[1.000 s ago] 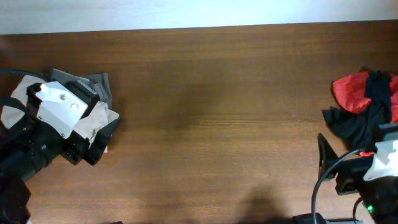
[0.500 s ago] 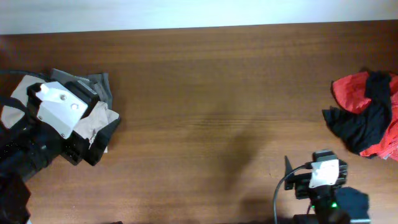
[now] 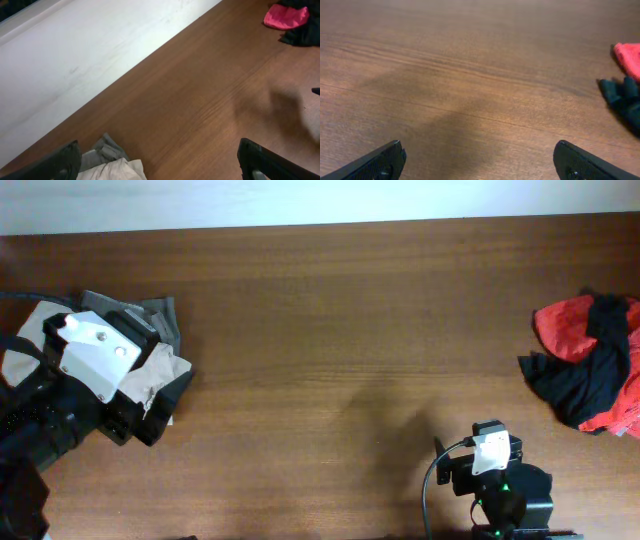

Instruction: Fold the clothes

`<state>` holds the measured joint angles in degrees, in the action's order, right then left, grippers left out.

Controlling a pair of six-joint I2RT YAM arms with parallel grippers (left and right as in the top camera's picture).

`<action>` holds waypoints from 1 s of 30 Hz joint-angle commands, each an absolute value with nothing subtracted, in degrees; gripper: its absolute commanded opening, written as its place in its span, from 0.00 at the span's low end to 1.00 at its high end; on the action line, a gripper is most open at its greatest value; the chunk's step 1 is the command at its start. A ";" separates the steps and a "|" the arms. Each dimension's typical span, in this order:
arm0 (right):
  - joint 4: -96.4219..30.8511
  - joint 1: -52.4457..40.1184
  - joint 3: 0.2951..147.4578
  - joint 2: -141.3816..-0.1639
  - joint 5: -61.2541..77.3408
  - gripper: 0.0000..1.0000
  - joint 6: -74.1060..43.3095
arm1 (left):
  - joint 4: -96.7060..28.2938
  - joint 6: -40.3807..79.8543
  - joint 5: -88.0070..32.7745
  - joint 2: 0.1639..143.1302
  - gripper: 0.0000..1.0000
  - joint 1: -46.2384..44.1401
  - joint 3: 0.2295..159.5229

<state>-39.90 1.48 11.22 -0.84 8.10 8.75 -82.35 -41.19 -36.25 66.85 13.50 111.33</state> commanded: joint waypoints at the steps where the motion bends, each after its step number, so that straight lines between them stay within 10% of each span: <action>1: -39.62 1.96 9.45 -0.21 8.84 0.99 7.90 | -82.37 -42.30 -37.12 66.78 0.99 13.28 111.68; 30: -39.79 1.96 9.37 -0.25 8.38 0.99 7.90 | -82.98 -42.30 -36.10 66.78 0.99 13.28 111.68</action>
